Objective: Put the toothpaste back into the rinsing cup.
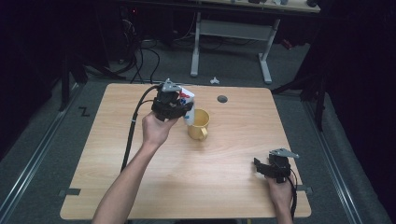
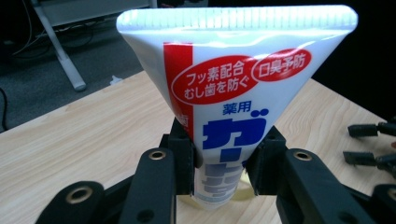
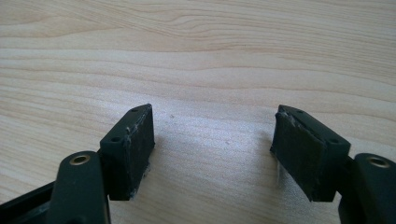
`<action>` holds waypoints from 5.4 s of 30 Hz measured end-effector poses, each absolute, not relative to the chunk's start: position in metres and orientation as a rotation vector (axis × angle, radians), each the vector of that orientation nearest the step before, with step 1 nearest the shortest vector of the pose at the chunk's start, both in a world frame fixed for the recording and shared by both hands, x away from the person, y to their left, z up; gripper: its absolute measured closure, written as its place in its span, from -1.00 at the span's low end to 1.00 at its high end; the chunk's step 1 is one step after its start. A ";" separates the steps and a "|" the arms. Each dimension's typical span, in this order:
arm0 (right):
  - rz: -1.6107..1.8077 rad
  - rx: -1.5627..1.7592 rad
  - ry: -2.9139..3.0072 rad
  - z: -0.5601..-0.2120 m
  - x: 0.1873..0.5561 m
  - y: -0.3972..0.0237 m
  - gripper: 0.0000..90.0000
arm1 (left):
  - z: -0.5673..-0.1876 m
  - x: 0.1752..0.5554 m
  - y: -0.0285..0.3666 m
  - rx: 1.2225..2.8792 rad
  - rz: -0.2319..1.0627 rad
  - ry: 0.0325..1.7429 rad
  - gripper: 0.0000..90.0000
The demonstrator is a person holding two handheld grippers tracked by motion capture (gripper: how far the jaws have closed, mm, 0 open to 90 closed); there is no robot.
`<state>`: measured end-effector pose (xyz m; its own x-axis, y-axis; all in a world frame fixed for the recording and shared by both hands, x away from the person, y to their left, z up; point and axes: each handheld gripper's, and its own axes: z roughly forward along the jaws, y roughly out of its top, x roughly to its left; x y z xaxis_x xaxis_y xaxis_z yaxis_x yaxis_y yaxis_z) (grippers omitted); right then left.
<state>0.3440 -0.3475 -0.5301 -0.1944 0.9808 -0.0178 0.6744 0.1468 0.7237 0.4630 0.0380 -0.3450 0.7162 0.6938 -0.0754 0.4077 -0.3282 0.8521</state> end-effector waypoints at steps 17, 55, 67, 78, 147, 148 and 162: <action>0.810 1.571 1.939 -0.530 0.344 -0.347 -0.35 | -0.357 0.481 0.010 1.997 0.407 0.850 0.50; 0.810 1.571 1.940 -0.530 0.344 -0.347 -0.35 | -0.415 0.496 -0.008 2.090 0.407 0.904 0.47; 0.810 1.571 1.940 -0.530 0.344 -0.347 -0.35 | -0.425 0.500 -0.015 2.110 0.405 0.918 0.45; 0.811 1.571 1.940 -0.530 0.344 -0.347 -0.35 | -0.434 0.502 -0.014 2.126 0.391 0.933 0.43; 0.811 1.576 1.938 -0.530 0.344 -0.347 -0.35 | -0.426 0.479 0.011 2.043 0.380 0.900 -0.42; 0.811 1.576 1.938 -0.530 0.344 -0.347 -0.35 | -0.425 0.479 0.012 2.040 0.379 0.900 -0.41; 0.817 1.578 1.936 -0.530 0.344 -0.347 -0.35 | -0.416 0.471 0.025 2.022 0.401 0.889 -0.37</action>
